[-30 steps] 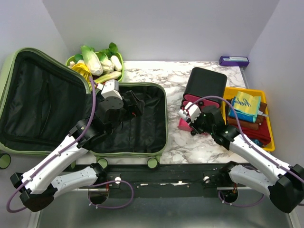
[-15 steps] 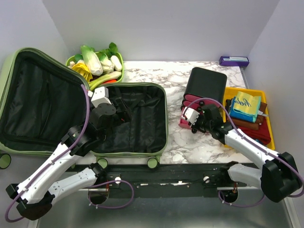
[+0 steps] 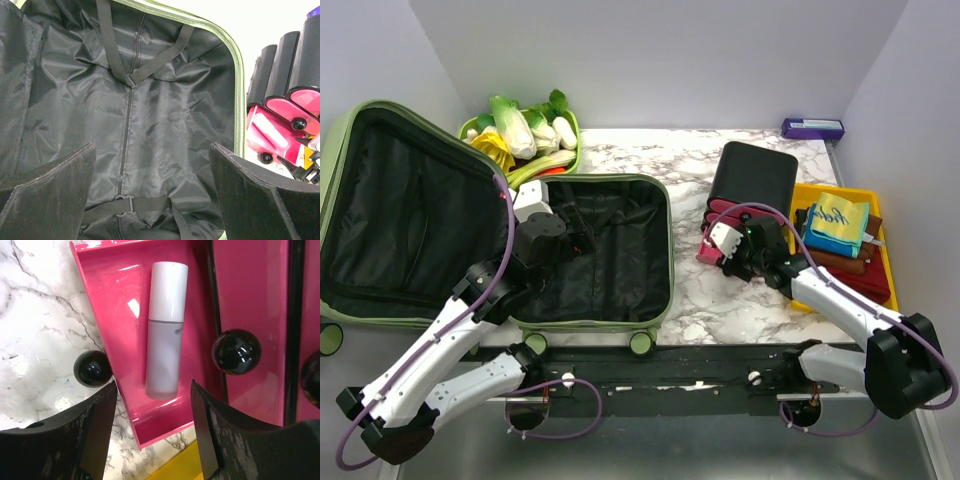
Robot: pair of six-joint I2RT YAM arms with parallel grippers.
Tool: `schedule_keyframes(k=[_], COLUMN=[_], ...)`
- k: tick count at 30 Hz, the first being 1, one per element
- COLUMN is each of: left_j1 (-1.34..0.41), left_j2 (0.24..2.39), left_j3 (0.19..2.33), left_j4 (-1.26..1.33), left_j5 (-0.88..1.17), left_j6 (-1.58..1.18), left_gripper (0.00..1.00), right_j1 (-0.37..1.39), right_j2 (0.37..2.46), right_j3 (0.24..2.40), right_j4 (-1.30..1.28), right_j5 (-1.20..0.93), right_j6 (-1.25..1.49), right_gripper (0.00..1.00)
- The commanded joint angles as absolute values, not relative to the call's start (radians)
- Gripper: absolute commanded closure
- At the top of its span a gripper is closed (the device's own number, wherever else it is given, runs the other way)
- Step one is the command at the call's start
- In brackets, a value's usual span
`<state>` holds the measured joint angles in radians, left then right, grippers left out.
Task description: Open, take out, and arrange the luggage
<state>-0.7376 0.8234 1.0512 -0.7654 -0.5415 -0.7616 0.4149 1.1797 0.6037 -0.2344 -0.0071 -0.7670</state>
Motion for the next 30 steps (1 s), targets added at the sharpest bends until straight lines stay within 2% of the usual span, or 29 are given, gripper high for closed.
schedule_keyframes(k=[1,6,10,19,22,30], left_j1=[-0.729,-0.727,-0.726,-0.721,-0.721,-0.718], left_j2=[0.822,0.816,0.813,0.799,0.790,0.729], left_j3=[1.049,1.040,1.028,0.993,0.983,0.950], left_j4=[-0.758,-0.755,-0.742,-0.741,-0.747,-0.765], left_j5=[-0.522,-0.515,-0.511,-0.511,-0.509,-0.508], left_j6=[-0.744,-0.752,-0.761,-0.790,-0.799,-0.841], left_gripper=[0.01,0.01,0.01,0.01,0.01,0.01], right_j1=[0.408,0.410,0.451,0.717,0.785,0.792], right_j2=[1.131,1.060,1.034,0.983,0.988,0.954], right_j3=[0.620,0.644,0.722,0.698,0.660,0.506], right_j4=[-0.239,-0.226,-0.312,-0.408,-0.434,-0.356], right_j5=[0.029,0.020,0.005,0.175,0.299,0.544], right_j6=[-0.749,-0.692,-0.429,0.227,0.422,0.721], right_gripper=[0.32,0.32,0.36,0.36,0.35,0.35])
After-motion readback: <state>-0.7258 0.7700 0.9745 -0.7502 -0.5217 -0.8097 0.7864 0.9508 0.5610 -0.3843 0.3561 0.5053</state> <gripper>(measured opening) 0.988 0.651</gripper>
